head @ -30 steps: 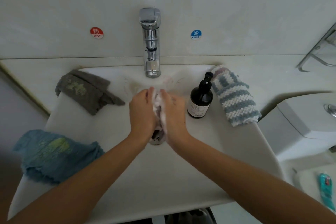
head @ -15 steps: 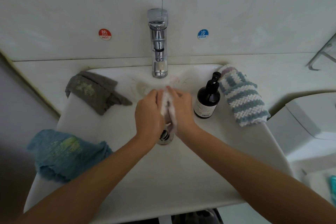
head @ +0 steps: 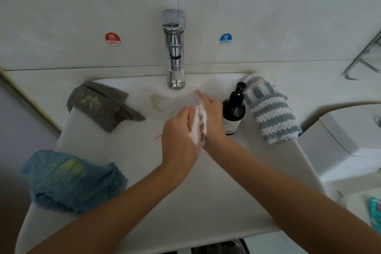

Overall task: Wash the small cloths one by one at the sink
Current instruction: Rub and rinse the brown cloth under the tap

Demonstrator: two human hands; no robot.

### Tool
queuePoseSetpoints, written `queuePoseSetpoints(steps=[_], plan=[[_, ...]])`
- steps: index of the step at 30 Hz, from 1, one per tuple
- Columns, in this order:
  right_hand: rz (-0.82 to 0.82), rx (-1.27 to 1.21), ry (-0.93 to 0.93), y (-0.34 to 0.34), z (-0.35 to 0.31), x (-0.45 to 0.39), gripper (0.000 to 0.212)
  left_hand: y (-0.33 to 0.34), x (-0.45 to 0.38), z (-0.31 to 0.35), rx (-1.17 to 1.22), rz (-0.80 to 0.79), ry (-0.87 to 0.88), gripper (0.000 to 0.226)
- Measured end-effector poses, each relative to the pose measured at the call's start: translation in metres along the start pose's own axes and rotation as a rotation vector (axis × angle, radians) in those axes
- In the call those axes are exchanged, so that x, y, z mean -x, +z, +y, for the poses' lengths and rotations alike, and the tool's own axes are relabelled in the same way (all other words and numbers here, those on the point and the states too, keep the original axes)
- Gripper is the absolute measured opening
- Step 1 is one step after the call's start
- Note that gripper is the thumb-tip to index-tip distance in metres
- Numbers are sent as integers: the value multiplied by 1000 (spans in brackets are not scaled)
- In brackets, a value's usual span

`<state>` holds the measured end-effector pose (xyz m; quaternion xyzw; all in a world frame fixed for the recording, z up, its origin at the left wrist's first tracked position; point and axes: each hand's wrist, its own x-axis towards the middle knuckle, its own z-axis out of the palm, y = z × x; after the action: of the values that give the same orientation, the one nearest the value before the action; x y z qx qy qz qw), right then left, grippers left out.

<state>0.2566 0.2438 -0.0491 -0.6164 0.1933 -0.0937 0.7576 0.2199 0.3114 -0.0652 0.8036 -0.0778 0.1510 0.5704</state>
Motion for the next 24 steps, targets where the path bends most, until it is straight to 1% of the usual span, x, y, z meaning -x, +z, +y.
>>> queuePoseSetpoints(steps=[2, 3, 6, 8, 10, 11, 14, 17, 20, 22, 24], plan=[[-20, -4, 29, -1, 4, 10, 44, 0, -10, -2, -58, 34, 17, 37], [-46, 13, 11, -3, 7, 18, 42, -2, -17, -7, -80, 54, -5, 39], [-160, 101, -76, 0, 13, 34, 57, -12, -27, -21, -91, 79, -84, 42], [-117, 47, -70, 5, 7, 25, 55, -12, -18, -16, -92, 83, -50, 36], [-52, -18, -74, 6, -2, 12, 39, -8, -7, -5, -39, 58, -11, 36], [-43, -14, -66, 5, -2, 10, 37, -6, -5, -3, -27, 46, 2, 37], [-63, 7, -10, 0, 10, 20, 50, -6, -18, -11, -87, 46, -3, 37], [-96, 71, -76, 1, 15, 28, 49, -11, -25, -16, -76, 49, -54, 42], [-51, 46, -120, 0, 5, 8, 50, -4, -10, -1, -55, 47, -39, 37], [-33, 38, -130, -4, 1, 0, 43, 1, -4, 9, -55, 29, 14, 36], [-35, 82, -139, -6, 3, 8, 30, 1, -10, 7, -100, 24, 25, 36]])
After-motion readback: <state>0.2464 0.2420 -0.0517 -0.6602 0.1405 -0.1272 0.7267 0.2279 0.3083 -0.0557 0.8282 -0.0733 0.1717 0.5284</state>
